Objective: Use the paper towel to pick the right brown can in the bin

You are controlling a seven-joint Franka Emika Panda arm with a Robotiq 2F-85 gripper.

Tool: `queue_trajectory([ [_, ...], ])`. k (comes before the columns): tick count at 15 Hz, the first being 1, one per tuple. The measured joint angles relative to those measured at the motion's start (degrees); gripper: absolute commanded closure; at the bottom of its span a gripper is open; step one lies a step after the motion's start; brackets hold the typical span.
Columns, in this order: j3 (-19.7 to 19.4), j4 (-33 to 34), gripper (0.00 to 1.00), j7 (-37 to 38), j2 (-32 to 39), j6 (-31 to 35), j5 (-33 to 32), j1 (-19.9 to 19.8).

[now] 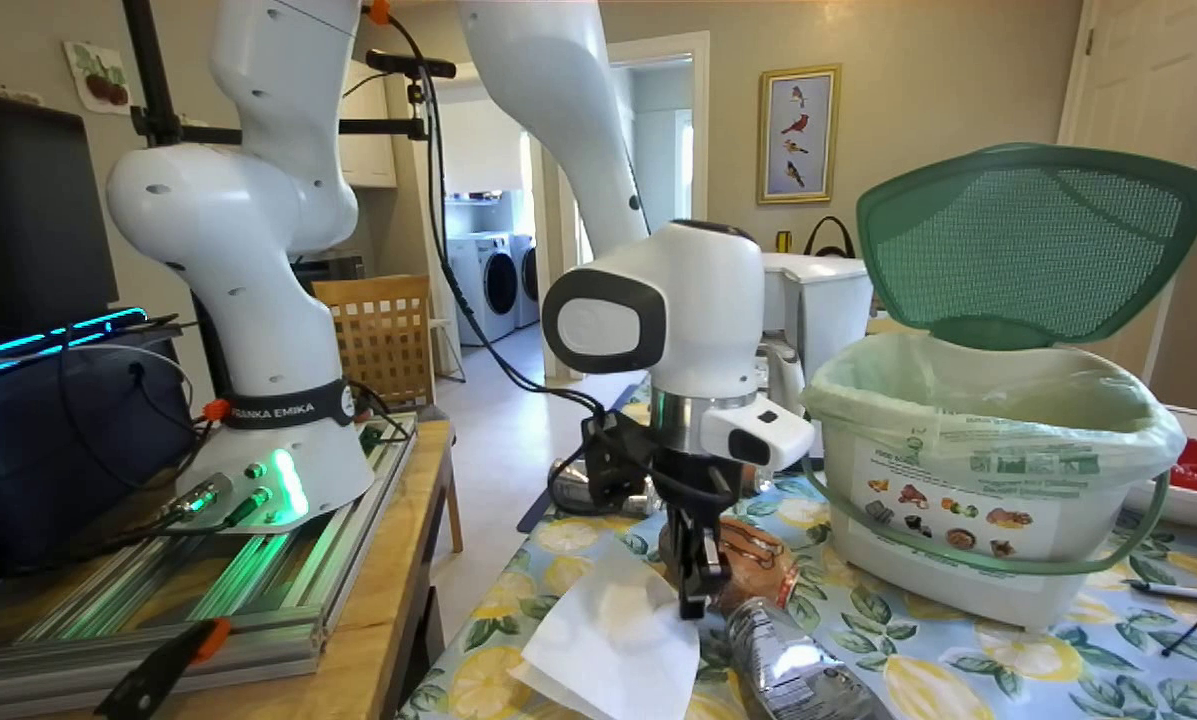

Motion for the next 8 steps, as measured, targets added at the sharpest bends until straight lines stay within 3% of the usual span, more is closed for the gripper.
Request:
queue_trajectory([
  [8, 0.42, -4.26, 1.00, 0.00, -8.12, -1.54, 0.06, -0.05],
])
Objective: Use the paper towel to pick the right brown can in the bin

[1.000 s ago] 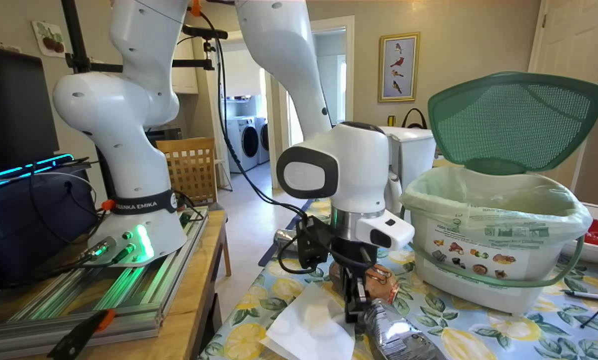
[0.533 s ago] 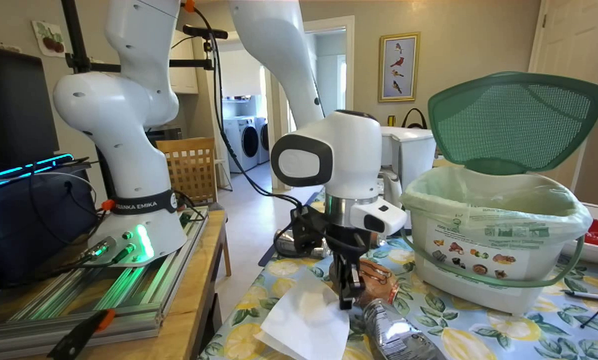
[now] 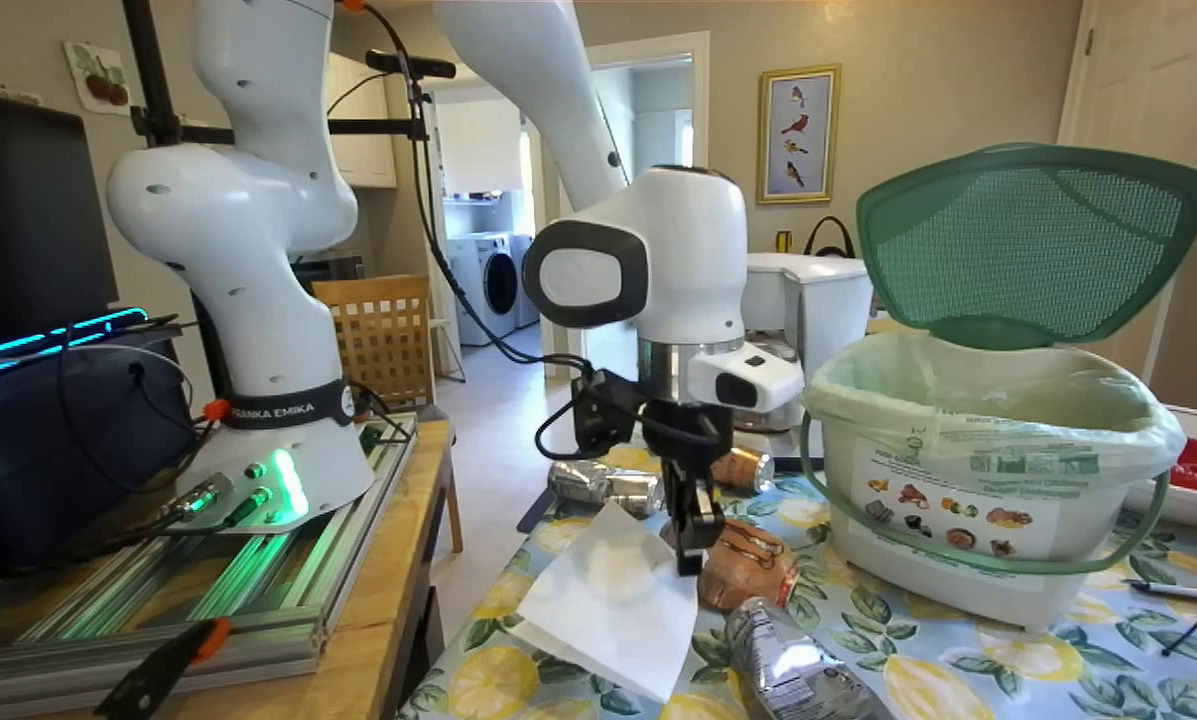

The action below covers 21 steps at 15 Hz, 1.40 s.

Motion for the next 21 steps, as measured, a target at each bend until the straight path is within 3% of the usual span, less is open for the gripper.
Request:
queue_trajectory([
  [9, 5.26, 1.87, 1.00, -1.18, -5.87, -1.58, 7.28, -0.56],
  [21, 7.13, 9.89, 1.00, -1.37, -2.10, -5.55, 9.98, 0.58],
])
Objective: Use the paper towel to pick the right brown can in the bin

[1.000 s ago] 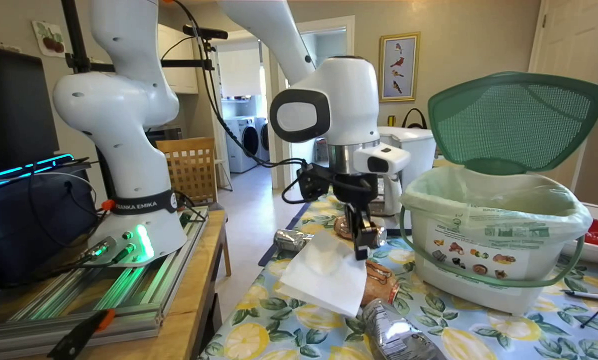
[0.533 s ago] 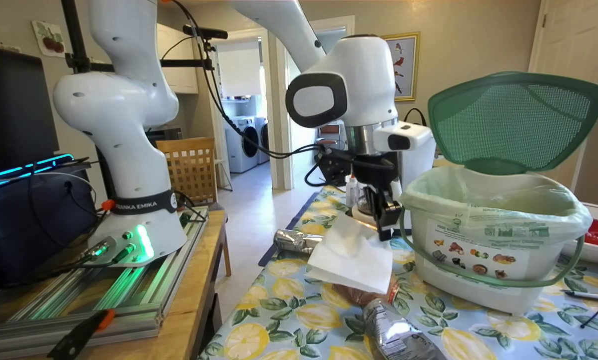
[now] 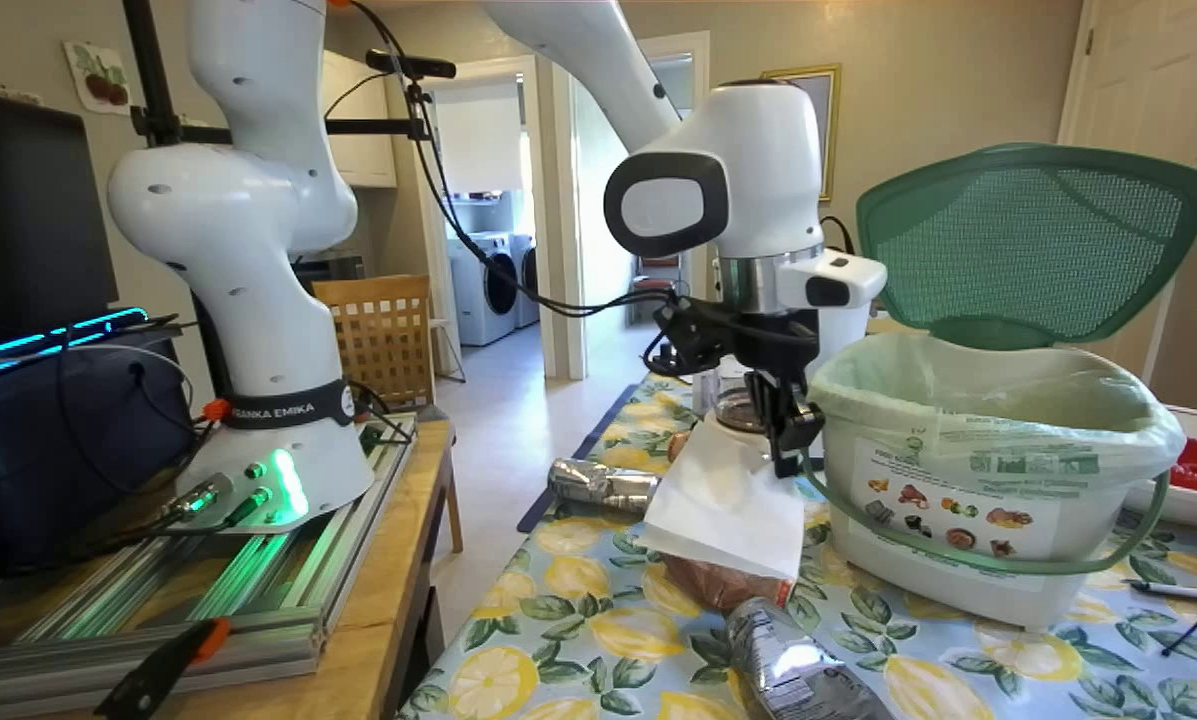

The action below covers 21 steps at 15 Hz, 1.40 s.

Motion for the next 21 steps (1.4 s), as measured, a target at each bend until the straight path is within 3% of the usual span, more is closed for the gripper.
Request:
queue_trajectory([
  [19, 3.04, 3.78, 1.00, -0.06, 6.51, -0.13, 0.03, -0.01],
  [20, 3.06, 3.96, 0.97, -0.06, 6.77, -0.13, 0.03, 0.00],
  [21, 3.08, 4.16, 0.72, -0.06, 7.05, -0.13, 0.02, 0.00],
])
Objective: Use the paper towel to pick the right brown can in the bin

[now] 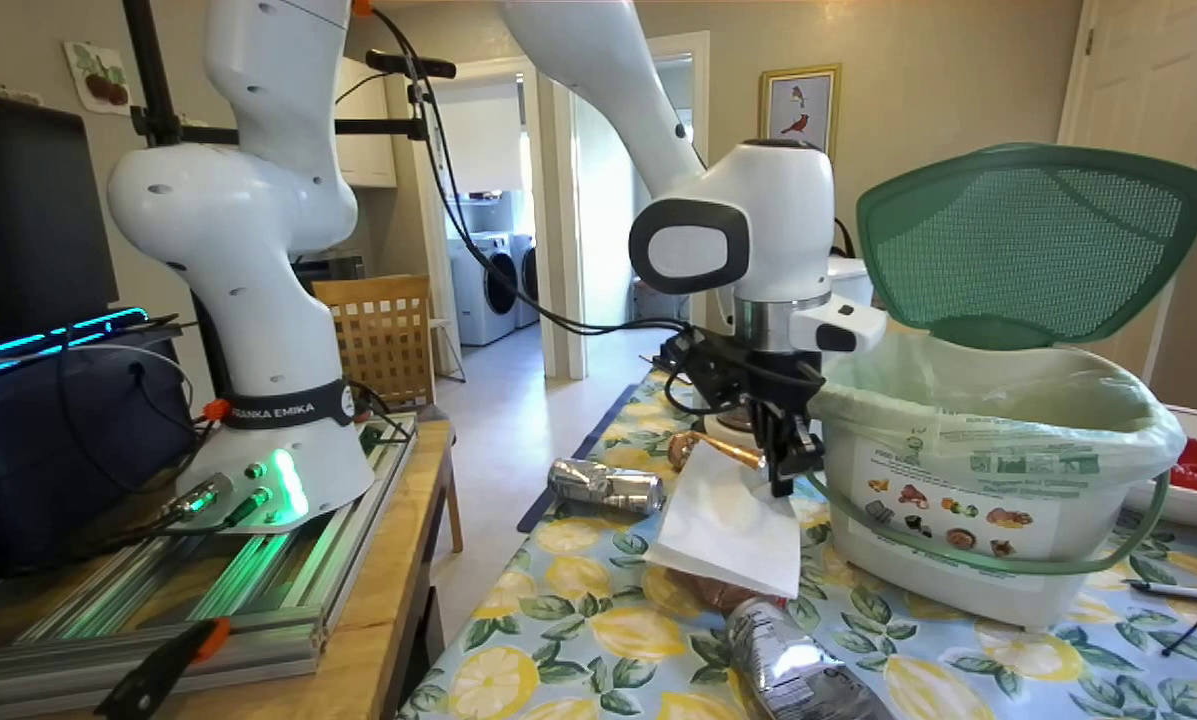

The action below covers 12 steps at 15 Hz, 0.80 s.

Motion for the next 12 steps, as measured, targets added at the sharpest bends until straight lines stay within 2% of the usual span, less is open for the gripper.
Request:
queue_trajectory([
  [2, 0.01, 0.36, 0.67, 0.00, 0.55, 0.00, -0.01, 0.01],
  [11, 0.38, 1.26, 0.05, 0.18, 1.31, -0.01, -0.01, 0.03],
  [12, 0.48, 1.26, 0.01, 0.60, 1.31, -0.04, -0.01, 0.04],
])
